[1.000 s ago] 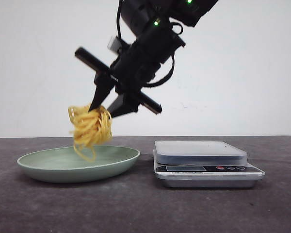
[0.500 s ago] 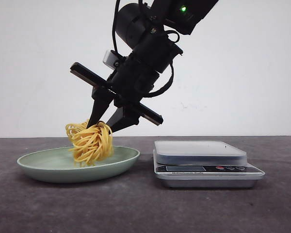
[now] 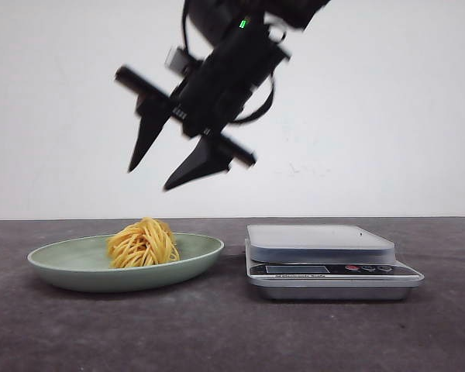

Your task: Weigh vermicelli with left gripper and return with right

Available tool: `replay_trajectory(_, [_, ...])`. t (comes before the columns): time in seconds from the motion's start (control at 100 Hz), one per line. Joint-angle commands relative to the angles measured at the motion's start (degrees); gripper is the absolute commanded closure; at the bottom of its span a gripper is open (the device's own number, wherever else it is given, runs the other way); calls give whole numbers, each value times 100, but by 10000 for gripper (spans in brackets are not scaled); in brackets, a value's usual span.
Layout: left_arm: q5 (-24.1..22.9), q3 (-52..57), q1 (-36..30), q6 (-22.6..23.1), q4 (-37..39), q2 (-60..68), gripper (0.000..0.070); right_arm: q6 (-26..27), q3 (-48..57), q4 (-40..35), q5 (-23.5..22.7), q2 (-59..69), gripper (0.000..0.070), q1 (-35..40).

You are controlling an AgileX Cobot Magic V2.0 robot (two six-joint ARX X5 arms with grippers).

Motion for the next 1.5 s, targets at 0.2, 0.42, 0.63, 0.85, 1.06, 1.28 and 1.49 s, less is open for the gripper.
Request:
replay_trajectory(0.2, [-13, 85, -42, 61, 190, 9, 387, -1344, 208, -824, 1058, -2168, 397, -223])
replay_trajectory(0.42, [-13, 85, -42, 63, 203, 11, 387, -2094, 208, -1996, 1985, -4369, 397, -216])
replay_trajectory(0.63, [-11, 85, -42, 131, 476, 11, 387, -2356, 184, -3488, 3106, -6033, 397, -92])
replay_trajectory(0.85, [-13, 85, -42, 214, 529, 11, 387, -2260, -166, -4144, 3386, -7530, 397, -81])
replay_trajectory(1.06, [-17, 85, -42, 216, 754, 13, 387, -1912, -1220, -4118, 3233, -8574, 384, -190])
replay_trajectory(1.28, [-129, 83, -42, 365, 968, 103, 387, -1508, -2852, -3416, 2822, -9165, 338, -308])
replay_trajectory(1.49, [-184, 83, -42, 516, 986, 254, 387, -1137, -3932, -2441, 2446, -9162, 340, -304])
